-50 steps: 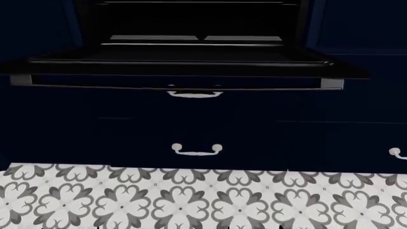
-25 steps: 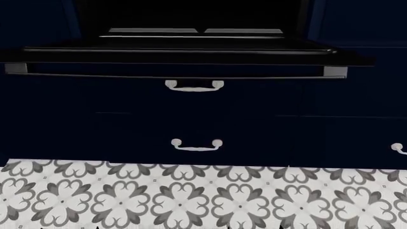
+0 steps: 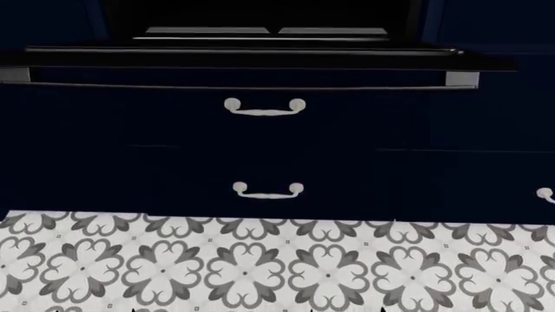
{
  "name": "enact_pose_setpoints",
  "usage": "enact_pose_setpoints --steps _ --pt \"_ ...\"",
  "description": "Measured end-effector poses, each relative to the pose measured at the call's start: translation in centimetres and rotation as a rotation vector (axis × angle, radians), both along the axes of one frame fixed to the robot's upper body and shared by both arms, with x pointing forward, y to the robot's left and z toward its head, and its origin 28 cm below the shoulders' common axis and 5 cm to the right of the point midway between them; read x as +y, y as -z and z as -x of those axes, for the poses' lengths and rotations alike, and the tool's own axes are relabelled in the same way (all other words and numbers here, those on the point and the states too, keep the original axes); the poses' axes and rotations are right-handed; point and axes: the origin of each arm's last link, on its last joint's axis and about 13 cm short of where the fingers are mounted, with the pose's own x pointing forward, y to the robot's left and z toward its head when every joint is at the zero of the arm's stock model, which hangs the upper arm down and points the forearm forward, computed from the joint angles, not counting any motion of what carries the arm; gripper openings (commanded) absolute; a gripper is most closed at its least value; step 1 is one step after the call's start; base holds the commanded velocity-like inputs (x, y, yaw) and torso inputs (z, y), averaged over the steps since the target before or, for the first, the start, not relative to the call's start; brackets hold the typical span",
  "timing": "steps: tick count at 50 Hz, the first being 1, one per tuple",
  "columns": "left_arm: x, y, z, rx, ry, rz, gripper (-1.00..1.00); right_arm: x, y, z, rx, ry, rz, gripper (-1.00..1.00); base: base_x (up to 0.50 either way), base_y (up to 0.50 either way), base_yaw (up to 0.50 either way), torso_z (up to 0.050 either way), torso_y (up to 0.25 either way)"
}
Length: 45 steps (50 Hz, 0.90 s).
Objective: Close the oven door
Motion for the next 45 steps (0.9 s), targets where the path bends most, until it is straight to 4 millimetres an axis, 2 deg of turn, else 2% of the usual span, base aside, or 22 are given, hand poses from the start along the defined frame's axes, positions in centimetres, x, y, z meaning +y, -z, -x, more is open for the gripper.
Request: enact_pose_setpoints --steps 39,45 --pt "0.01 -0.25 -0.01 0.001 0.000 0.000 1.00 -0.02 0.03 -0.05 0.004 0.001 0.000 1.00 0.00 0.00 0.00 -0.038 0.000" --pt "-0.01 -0.12 -0.10 0.019 0.006 0.002 1.00 -0.01 0.05 -0.11 0.015 -0.002 0.001 1.00 0.00 0.00 0.00 -0.004 0.000"
